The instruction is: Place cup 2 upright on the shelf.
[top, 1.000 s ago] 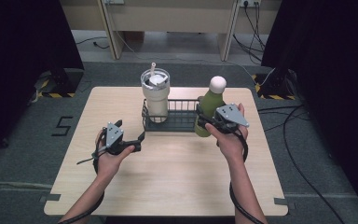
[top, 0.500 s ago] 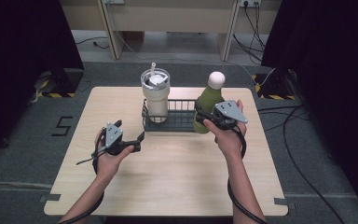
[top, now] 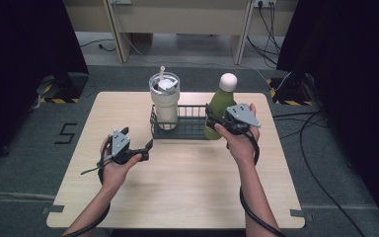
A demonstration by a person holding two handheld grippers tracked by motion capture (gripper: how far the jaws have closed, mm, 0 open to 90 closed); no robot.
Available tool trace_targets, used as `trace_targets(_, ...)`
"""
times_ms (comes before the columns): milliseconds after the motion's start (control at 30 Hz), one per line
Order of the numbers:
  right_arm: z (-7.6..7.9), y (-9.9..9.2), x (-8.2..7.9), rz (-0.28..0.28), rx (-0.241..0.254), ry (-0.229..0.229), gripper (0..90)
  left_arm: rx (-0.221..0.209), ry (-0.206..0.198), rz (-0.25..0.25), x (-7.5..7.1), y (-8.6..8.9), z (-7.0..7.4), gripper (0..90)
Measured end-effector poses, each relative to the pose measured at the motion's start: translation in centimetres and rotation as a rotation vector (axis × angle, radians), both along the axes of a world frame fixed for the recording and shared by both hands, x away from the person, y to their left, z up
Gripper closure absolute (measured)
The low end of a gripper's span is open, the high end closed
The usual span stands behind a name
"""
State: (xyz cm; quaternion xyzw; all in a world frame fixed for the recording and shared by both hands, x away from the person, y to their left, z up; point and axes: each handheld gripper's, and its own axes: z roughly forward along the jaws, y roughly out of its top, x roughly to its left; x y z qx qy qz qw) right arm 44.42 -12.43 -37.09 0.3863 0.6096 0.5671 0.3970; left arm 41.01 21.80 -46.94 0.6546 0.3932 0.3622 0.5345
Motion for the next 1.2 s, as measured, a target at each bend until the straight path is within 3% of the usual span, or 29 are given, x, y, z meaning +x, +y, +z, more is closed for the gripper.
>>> trace_targets(1200,1.4,1.3,2.1,-0.008,0.001,0.0,21.6,-0.004,0.004,0.002,0.0,0.1,0.0,0.0)
